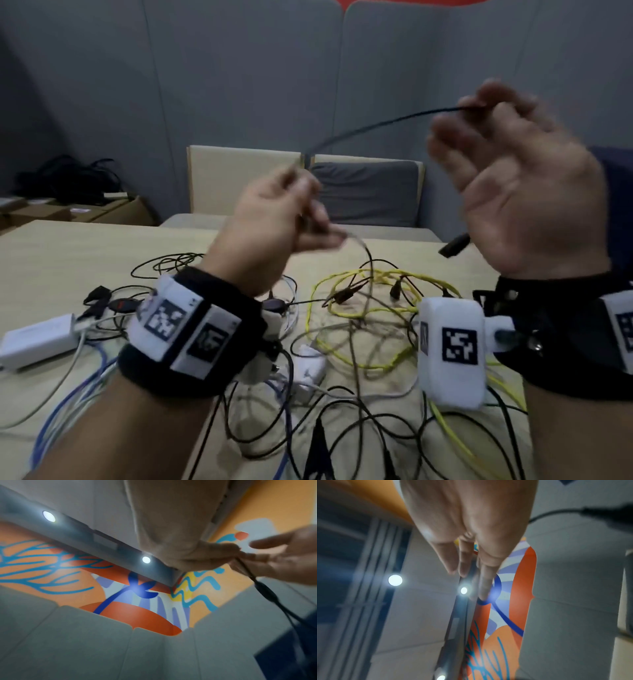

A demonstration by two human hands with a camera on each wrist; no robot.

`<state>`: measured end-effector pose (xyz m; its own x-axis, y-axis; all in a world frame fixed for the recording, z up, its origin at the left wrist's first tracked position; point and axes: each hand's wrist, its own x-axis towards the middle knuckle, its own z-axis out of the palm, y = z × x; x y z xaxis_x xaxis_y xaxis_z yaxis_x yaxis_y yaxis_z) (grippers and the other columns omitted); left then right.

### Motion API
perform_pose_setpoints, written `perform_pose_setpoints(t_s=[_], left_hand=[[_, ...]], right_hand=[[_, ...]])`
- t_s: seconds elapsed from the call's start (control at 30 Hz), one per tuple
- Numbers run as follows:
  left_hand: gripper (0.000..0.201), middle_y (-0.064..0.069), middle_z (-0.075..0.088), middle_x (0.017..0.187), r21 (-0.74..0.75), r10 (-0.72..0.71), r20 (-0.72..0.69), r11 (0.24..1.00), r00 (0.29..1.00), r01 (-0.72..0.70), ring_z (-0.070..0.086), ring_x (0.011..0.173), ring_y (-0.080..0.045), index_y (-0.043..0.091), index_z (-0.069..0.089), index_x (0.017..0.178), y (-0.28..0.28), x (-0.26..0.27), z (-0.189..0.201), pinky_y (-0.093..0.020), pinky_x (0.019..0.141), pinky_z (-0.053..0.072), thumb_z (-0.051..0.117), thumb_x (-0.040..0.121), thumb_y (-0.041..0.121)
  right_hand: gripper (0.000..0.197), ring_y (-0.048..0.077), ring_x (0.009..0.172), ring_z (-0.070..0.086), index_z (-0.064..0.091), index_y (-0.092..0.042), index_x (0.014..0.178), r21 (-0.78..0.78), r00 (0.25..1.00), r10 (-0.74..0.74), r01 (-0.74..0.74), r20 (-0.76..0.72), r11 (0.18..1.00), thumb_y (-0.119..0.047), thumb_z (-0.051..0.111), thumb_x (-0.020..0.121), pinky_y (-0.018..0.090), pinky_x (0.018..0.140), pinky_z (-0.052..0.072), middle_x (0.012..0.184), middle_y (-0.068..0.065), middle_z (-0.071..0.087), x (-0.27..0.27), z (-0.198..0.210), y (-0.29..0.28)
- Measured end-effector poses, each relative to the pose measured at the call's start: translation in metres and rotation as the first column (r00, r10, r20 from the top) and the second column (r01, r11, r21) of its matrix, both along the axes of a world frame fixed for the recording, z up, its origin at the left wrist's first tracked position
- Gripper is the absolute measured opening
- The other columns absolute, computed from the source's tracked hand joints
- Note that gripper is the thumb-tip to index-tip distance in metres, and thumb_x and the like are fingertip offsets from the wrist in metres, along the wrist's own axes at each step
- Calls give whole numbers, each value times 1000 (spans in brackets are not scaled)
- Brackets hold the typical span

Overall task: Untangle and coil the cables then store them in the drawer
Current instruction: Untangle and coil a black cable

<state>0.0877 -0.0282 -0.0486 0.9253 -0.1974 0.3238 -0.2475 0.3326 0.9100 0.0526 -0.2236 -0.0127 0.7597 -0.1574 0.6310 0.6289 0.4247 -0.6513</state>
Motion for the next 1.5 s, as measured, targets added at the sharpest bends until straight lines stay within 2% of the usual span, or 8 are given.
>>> perform_pose_setpoints(t_s=[0.2,0.4,0.63,0.8,0.9,1.07,1.33,1.5], left_hand=[[25,-5,53,63,-554,-68,32,829,997,74,64,64,-16,6,51,85,16,-3,22,-27,66,58,34,103,9],[20,-8,59,71,-590,-111,161,786,981,186,68,80,-26,8,50,93,14,-6,24,-33,74,59,34,103,13],[41,-5,60,119,223,-203,220,963,954,154,62,104,-15,26,54,119,13,-3,4,-33,88,52,67,81,32],[60,16,64,107,853,-410,107,506,906,129,59,107,-2,41,53,124,0,-9,-11,-28,92,48,69,70,61],[6,12,60,67,790,-405,105,589,908,172,63,65,-13,23,63,94,-7,-13,-14,-32,62,52,62,92,28],[25,5,46,53,138,-93,107,987,990,78,48,48,-13,12,49,82,1,-10,2,-19,38,33,37,103,14],[21,-1,63,78,-356,-61,276,921,959,161,69,79,-19,16,43,92,6,-19,23,-25,49,51,27,106,16],[18,-4,64,81,-305,-3,275,948,961,90,67,83,-22,13,48,91,8,-13,19,-28,57,54,35,103,12]], right_hand=[[42,15,71,67,58,-41,115,-872,967,-177,-77,-183,484,-37,75,77,22,58,48,103,0,71,5,-25,29],[12,19,61,67,67,-25,93,-971,954,-258,-95,-151,218,-14,70,88,30,58,54,75,-1,69,10,-37,41],[18,19,50,64,55,-5,84,-246,964,-120,60,-238,968,5,46,96,23,47,54,66,8,54,6,-13,29],[17,15,63,69,54,-4,88,211,993,-18,41,-114,977,1,43,99,26,71,58,65,3,56,-1,-3,24],[17,14,63,69,55,-5,88,221,995,-31,50,-90,974,0,43,99,28,75,57,65,2,58,-2,-3,19],[6,28,82,67,61,-14,97,-346,964,-215,149,-159,926,-18,58,93,30,59,56,90,5,60,1,-10,12],[40,17,55,61,59,-39,111,-880,969,-142,-114,-200,462,-40,77,75,24,45,41,82,2,71,-7,-24,43],[14,18,40,52,51,-10,83,-584,981,-107,-6,-160,812,-9,52,96,24,34,41,60,5,57,-5,-18,42]])
